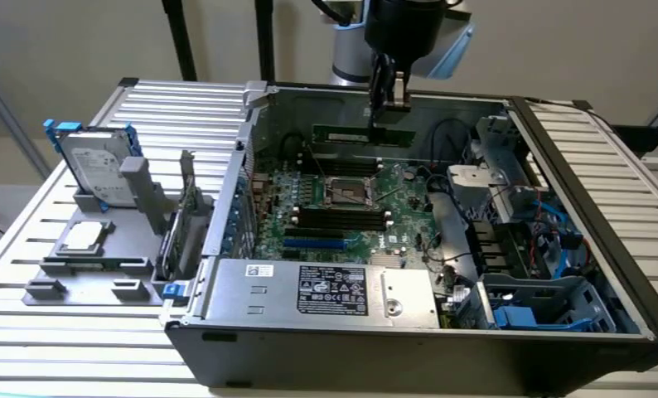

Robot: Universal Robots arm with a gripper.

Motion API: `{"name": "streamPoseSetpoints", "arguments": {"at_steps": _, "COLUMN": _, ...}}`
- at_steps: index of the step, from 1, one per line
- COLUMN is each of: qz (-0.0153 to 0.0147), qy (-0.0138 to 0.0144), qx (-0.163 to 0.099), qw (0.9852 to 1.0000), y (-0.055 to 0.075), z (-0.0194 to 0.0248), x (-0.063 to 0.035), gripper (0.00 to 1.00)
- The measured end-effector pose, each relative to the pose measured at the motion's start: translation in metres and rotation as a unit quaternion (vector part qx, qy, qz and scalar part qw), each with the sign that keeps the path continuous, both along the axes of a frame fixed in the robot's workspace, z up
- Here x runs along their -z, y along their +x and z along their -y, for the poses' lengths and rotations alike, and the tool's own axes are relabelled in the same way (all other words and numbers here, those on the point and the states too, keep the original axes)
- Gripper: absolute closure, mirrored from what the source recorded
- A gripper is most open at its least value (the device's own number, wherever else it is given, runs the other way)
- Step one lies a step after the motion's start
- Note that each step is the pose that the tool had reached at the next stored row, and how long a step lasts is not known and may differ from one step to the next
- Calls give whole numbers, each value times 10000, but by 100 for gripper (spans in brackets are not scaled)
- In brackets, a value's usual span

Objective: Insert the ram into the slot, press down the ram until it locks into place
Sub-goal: 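Insert the ram into the slot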

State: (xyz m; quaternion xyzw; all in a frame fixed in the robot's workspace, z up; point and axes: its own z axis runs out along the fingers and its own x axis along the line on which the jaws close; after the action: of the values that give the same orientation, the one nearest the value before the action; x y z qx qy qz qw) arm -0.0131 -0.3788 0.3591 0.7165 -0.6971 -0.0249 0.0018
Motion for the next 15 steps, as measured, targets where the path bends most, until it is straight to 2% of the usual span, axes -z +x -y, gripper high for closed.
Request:
{"name": "streamPoseSetpoints", "arguments": {"at_steps": 10, "qz": 0, "qy": -20, "qx": 0, "qw": 10000, "y": -94, "z": 138, "x": 131, "gripper": 87}}
{"name": "streamPoseSetpoints", "arguments": {"at_steps": 15, "qz": 0, "qy": -48, "qx": 0, "qw": 10000, "y": -136, "z": 176, "x": 195, "gripper": 87}}
